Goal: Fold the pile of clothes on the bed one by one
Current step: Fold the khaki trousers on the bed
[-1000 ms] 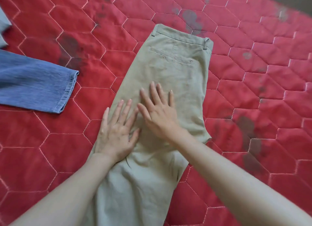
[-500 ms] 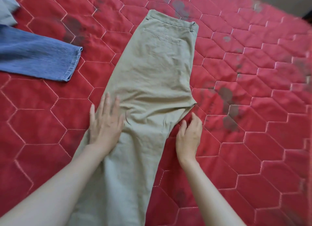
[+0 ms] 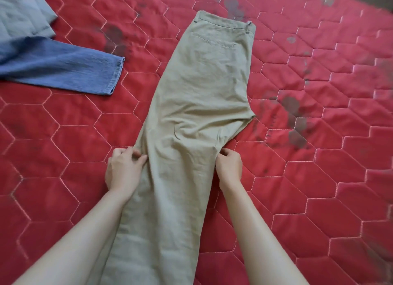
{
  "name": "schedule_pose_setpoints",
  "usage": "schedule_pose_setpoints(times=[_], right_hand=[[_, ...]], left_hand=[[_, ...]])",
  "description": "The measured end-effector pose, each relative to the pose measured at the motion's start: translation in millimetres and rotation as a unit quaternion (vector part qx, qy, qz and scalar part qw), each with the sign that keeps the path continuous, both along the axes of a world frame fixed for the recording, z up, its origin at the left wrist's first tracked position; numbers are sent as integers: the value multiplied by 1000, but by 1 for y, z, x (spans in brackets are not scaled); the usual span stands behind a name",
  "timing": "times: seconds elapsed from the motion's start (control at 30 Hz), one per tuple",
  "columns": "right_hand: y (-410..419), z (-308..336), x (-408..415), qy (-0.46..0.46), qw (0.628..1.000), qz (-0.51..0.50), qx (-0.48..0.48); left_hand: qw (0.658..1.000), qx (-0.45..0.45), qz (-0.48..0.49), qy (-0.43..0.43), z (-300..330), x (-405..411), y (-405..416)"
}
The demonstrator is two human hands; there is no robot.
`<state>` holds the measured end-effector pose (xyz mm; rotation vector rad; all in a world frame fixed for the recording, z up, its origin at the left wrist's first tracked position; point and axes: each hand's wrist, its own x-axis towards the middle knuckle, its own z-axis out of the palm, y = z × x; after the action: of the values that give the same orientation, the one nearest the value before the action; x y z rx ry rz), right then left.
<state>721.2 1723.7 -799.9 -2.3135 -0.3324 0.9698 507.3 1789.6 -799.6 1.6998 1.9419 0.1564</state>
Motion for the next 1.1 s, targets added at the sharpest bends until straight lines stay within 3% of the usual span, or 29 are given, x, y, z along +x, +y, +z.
schedule_pose_setpoints(times=[0.27, 0.43, 0.53, 0.67, 0.9, 1.0, 1.1], right_hand=[[-23, -6, 16, -64, 998, 12, -11], [-47, 5, -12, -104, 991, -42, 75], [-84, 17, -55, -123, 989, 3, 82], [-125, 19, -114, -117, 988, 97, 8], [-184, 35, -174, -24, 994, 69, -83], [-216, 50, -199, 40, 988, 79, -128], [-251, 62, -228, 29, 988, 74, -130]], left_hand=[[999, -14, 45, 13, -6, -4, 4], [997, 76, -32, 4, -1, -17, -15], [993, 94, -76, -3, 1, -37, -49], [992, -7, -128, -18, 0, -75, -108], [978, -102, -179, -16, 13, -129, -168], [964, -173, -189, -76, 23, -143, -179], [953, -189, -184, -147, 41, -162, -189]])
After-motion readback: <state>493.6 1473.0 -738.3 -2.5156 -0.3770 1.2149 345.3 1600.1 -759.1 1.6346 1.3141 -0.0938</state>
